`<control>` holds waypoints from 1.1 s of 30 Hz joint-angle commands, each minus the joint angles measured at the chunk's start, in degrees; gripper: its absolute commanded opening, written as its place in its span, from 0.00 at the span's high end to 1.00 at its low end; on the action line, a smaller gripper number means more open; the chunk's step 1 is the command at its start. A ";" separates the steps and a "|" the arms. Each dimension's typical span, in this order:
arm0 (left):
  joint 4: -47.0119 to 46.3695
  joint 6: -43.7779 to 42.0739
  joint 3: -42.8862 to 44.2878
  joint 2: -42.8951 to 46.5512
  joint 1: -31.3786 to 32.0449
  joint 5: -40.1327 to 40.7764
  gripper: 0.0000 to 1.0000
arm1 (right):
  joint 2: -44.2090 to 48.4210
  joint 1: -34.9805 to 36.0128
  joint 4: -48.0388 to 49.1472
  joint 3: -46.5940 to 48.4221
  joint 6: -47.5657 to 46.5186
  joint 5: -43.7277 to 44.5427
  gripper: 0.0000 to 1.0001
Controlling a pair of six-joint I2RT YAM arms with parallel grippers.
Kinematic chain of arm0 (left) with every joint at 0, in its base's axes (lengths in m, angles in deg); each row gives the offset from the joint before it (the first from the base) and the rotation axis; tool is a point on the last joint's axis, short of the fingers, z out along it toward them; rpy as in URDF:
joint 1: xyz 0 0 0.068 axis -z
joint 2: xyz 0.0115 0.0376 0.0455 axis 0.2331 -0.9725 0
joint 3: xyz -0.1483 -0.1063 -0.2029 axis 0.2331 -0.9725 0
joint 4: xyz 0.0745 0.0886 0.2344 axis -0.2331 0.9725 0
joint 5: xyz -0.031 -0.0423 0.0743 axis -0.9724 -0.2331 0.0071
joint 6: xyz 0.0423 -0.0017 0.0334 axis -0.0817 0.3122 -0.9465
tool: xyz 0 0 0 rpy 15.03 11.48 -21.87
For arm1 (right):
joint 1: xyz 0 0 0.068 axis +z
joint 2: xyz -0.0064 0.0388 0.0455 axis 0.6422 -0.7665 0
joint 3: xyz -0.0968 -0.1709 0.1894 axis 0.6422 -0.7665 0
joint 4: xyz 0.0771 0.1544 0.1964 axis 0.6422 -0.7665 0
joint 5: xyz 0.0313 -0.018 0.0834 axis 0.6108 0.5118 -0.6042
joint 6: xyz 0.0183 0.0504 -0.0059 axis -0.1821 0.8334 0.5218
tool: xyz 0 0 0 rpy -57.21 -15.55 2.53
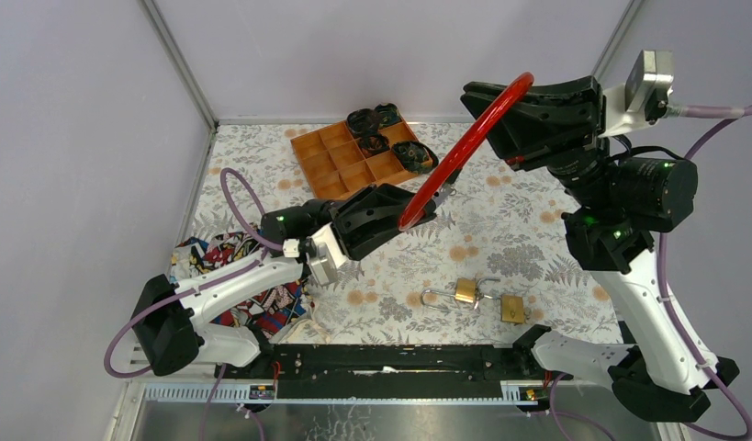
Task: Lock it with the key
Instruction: Lock the lock.
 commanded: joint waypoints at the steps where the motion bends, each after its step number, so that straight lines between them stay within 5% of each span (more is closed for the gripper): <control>1: -3.72 -1.38 -0.54 0.45 0.39 1.70 1.00 | -0.25 -0.08 5.71 0.94 3.11 0.49 1.00; 33: -8.02 -8.29 -0.42 -0.92 2.33 8.94 1.00 | 1.77 -0.03 3.50 -6.17 7.87 3.43 1.00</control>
